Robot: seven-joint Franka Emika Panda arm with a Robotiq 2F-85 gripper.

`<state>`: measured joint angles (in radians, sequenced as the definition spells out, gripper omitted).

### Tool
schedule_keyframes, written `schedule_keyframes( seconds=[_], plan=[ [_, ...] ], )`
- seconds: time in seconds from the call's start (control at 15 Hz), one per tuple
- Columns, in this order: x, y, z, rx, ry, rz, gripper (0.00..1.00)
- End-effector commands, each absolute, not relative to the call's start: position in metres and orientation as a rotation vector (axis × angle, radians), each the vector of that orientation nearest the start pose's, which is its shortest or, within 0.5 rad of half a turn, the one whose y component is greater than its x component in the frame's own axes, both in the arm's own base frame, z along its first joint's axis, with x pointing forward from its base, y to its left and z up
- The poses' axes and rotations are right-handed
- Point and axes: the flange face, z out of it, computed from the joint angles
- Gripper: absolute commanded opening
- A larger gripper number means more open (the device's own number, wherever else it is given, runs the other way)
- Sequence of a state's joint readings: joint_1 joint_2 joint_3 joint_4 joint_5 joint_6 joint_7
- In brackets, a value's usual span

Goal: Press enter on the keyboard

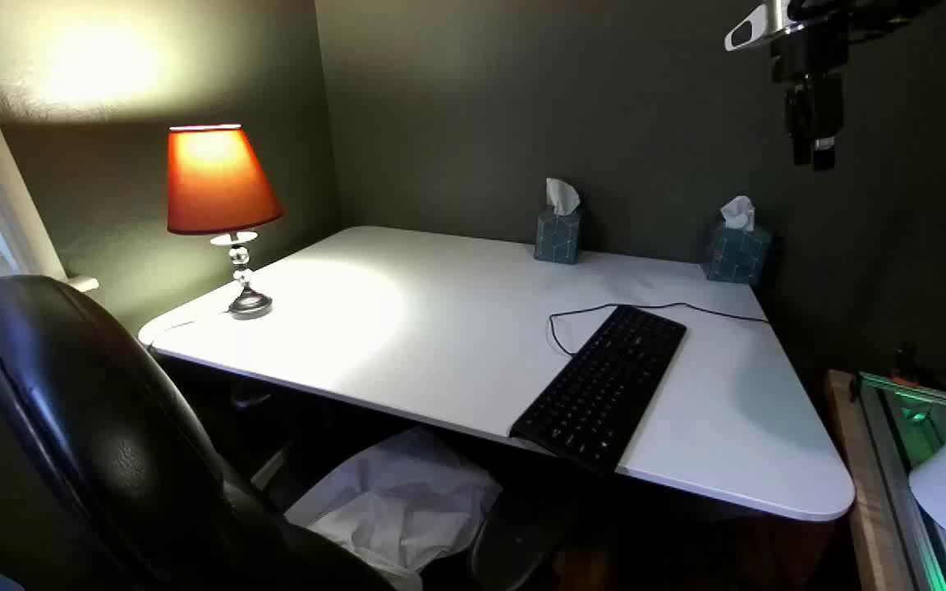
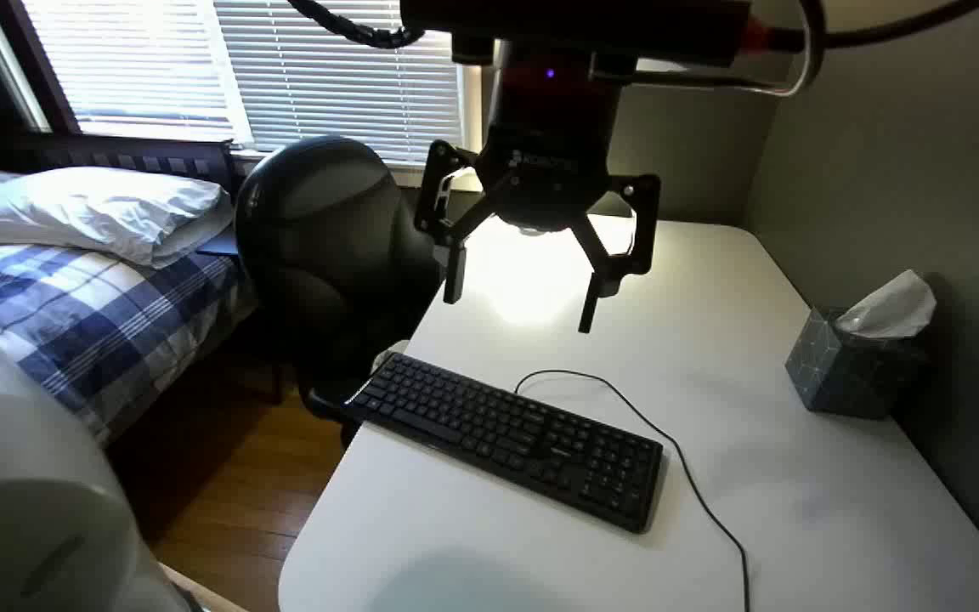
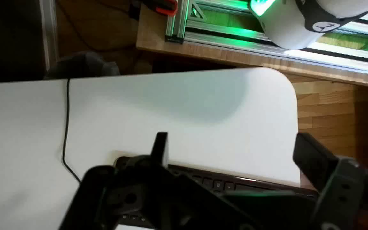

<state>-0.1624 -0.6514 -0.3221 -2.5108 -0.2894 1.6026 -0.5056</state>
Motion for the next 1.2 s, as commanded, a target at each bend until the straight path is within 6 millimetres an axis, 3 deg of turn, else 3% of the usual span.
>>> schedule_keyframes(
  seconds=[0.0,0.87,1.13],
  plan=[
    [0.277,-0.186,0.467,-3.061,-0.246,0.444,1.0],
    [0.277,-0.186,0.467,-3.062,-0.247,0.444,1.0],
    [0.302,-0.189,0.446,-3.052,-0.166,0.496,1.0]
  ],
)
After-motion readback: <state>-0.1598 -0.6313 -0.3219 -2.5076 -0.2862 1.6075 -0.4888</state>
